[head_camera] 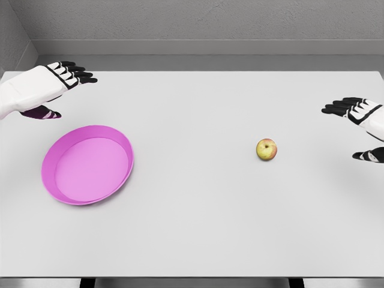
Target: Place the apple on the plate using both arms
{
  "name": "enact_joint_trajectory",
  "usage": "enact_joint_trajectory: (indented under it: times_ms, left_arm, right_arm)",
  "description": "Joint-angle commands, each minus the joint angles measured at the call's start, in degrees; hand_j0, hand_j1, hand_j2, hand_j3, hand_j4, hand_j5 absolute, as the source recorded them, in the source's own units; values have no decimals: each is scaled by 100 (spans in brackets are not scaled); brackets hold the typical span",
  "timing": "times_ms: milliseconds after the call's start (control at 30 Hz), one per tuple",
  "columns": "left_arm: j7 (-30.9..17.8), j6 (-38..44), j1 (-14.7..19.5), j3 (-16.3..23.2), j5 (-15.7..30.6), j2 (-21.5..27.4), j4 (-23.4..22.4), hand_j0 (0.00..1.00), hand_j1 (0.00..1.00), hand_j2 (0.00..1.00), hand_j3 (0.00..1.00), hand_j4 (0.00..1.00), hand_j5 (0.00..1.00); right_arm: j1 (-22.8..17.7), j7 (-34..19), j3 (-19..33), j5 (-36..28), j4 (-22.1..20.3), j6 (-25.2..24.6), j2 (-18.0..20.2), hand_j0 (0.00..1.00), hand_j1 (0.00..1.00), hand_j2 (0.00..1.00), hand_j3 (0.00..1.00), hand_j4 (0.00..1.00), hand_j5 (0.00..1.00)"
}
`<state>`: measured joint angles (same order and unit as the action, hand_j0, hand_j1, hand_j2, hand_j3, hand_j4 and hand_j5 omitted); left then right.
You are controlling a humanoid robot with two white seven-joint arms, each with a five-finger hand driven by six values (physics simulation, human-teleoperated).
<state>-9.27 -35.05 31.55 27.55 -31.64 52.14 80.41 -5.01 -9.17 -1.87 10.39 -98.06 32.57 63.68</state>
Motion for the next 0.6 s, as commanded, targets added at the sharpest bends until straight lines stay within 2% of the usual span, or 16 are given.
enact_joint_trajectory:
  times_ms: [0, 133, 167, 200, 233, 267, 333, 367, 400, 433, 567]
  left_arm:
    - [4, 5, 0, -4, 35, 7, 1, 100, 100, 100, 100, 100, 100]
    - [4, 5, 0, -4, 35, 7, 1, 100, 100, 100, 100, 100, 100]
    - [-4, 5, 0, -4, 35, 7, 1, 100, 100, 100, 100, 100, 100]
    - [4, 5, 0, -4, 35, 7, 1, 100, 100, 100, 100, 100, 100]
    - [-4, 5, 0, -4, 35, 7, -8, 100, 100, 100, 100, 100, 100]
    - [-4, 5, 0, -4, 35, 7, -8, 100, 100, 100, 100, 100, 100]
    - [-4, 5, 0, -4, 35, 7, -8, 100, 100, 100, 100, 100, 100]
    - [-4, 5, 0, -4, 35, 7, -25, 100, 100, 100, 100, 100, 100]
    - [-4, 5, 0, -4, 35, -2, -26, 100, 100, 100, 100, 100, 100]
    - [-4, 5, 0, -4, 35, -2, -26, 100, 100, 100, 100, 100, 100]
    - [-4, 5, 0, -4, 35, -2, -43, 100, 100, 100, 100, 100, 100]
  right_arm:
    - [9, 3, 2, -28, -11, 4, 4, 100, 100, 100, 100, 100, 100]
    - [18, 3, -6, -19, -11, 4, -66, 100, 100, 100, 100, 100, 100]
    - [18, -6, -24, -10, -125, -5, -75, 100, 100, 100, 100, 100, 100]
    - [18, -110, -41, 7, -178, -5, -84, 100, 100, 100, 100, 100, 100]
    - [79, -568, -59, 7, -195, -31, -101, 100, 100, 100, 100, 100, 100]
    - [149, -682, -112, 7, -239, -180, -154, 100, 100, 100, 100, 100, 100]
    - [579, -866, -515, 7, -239, -611, -242, 100, 100, 100, 100, 100, 100]
    - [1071, -1218, -1042, 7, -239, -857, -391, 100, 100, 100, 100, 100, 100]
    - [1406, -1280, -1403, 7, -222, -1007, -462, 100, 100, 100, 100, 100, 100]
    - [1547, -1289, -1614, 7, -213, -1191, -488, 100, 100, 100, 100, 100, 100]
    - [1617, -1280, -1790, -1, -231, -1719, -576, 100, 100, 100, 100, 100, 100]
